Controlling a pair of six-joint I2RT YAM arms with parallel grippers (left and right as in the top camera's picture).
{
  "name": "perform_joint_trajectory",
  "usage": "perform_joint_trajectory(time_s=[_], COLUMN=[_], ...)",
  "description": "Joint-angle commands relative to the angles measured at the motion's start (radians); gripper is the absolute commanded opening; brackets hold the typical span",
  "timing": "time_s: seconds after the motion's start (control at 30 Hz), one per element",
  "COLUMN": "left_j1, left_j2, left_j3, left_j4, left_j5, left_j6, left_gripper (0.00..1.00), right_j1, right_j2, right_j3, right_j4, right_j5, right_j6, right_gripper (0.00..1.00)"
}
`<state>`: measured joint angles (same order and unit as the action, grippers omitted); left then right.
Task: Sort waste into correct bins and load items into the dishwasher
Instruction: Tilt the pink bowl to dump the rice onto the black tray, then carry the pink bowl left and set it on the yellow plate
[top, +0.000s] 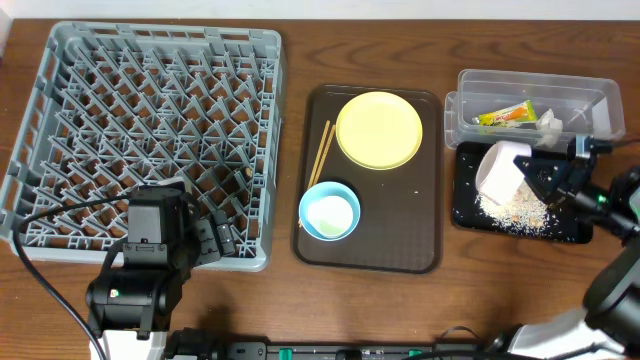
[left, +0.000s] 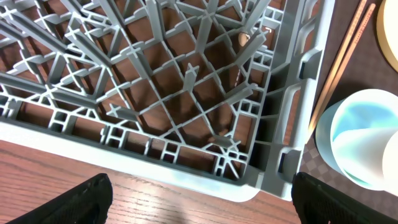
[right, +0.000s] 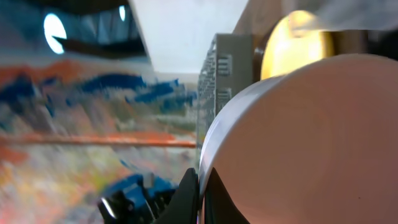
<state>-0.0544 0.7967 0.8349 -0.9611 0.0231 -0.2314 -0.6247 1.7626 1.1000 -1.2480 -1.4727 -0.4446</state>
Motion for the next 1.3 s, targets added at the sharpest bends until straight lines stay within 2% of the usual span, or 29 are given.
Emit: perform_joint_trajectory(time_s=[0.0, 0.1, 0.3, 0.63, 0.97, 1.13, 1.27], left_j1=[-0.003, -0.003, -0.003, -0.003, -0.003, -0.003, -0.003], left_j2=[-0.001, -0.001, -0.001, -0.001, -0.001, -0.001, -0.001], left_j3=[0.024, 0.024, 0.024, 0.024, 0.024, 0.024, 0.024], left_j4=[0.001, 0.001, 0.001, 0.0, 0.001, 0.0, 0.0], left_j5=[0.003, 0.003, 0.003, 0.003, 0.003, 0.003, 0.003], left_j6=[0.015, 0.015, 0.015, 0.015, 0.015, 0.015, 0.015], left_gripper=[0.94, 0.94, 0.94, 0.94, 0.94, 0.94, 0.94], right_j1=[0.073, 0.162, 0.387, 0.752, 1.035, 1.109, 1.118], right_j2=[-0.096, -0.172, -0.237, -0.237, -0.23, -0.21, -0.163], right_j3=[0.02, 0.02, 0.02, 0.02, 0.017, 0.016, 0.016], right_j4=[0.008, 0.043, 0.142, 0.312, 0.578, 0.797, 0.969], right_j5=[0.043, 0.189, 0.587, 0.99, 1.247, 1.494, 1.521], right_j6=[-0.032, -0.018, 0.165, 0.374, 0.399, 0.399, 0.399], right_gripper=[0.01, 0.01, 0.01, 0.01, 0.01, 0.01, 0.01])
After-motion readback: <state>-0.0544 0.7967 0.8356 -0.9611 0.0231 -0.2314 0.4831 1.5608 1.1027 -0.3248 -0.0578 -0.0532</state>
